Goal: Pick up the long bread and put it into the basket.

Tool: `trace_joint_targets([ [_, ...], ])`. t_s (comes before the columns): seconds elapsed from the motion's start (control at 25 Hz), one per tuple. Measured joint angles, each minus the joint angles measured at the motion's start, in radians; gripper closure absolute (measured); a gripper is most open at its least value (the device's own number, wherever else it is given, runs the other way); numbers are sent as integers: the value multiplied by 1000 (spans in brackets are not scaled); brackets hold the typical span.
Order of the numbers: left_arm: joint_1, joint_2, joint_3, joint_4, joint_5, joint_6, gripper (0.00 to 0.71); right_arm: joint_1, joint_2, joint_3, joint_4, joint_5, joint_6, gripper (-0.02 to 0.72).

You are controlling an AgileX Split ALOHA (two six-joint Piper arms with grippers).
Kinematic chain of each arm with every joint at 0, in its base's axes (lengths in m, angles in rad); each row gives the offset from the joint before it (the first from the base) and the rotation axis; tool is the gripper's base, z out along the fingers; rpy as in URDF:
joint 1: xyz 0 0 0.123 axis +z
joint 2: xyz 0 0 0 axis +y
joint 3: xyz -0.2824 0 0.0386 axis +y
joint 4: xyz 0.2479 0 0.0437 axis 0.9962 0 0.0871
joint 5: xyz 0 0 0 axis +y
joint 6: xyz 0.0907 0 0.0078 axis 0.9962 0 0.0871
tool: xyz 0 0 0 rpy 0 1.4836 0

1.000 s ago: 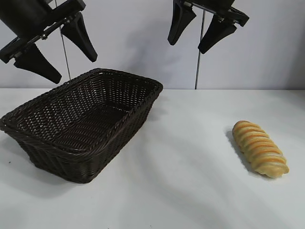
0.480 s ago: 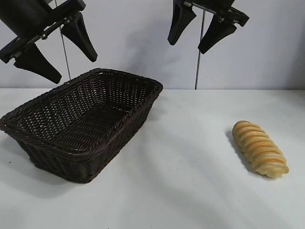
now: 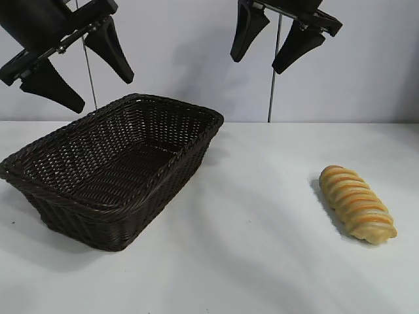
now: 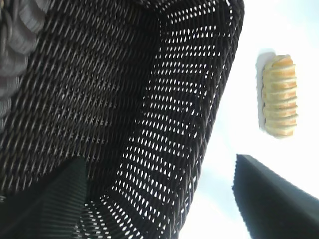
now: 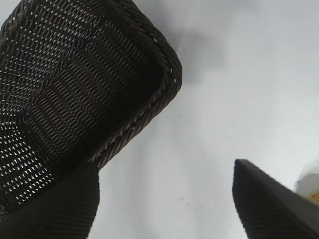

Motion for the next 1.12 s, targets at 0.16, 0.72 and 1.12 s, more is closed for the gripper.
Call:
trace_joint_targets([
  [0.16, 0, -27, 0, 46, 70, -12, 142, 0, 0, 0, 0, 0, 0, 164],
  [0.72, 0, -296, 339, 123, -39, -164, 145, 0, 0, 0, 0, 0, 0, 164],
  [1.12, 0, -335, 553, 118, -250, -537, 145, 0, 0, 0, 0, 0, 0, 164],
])
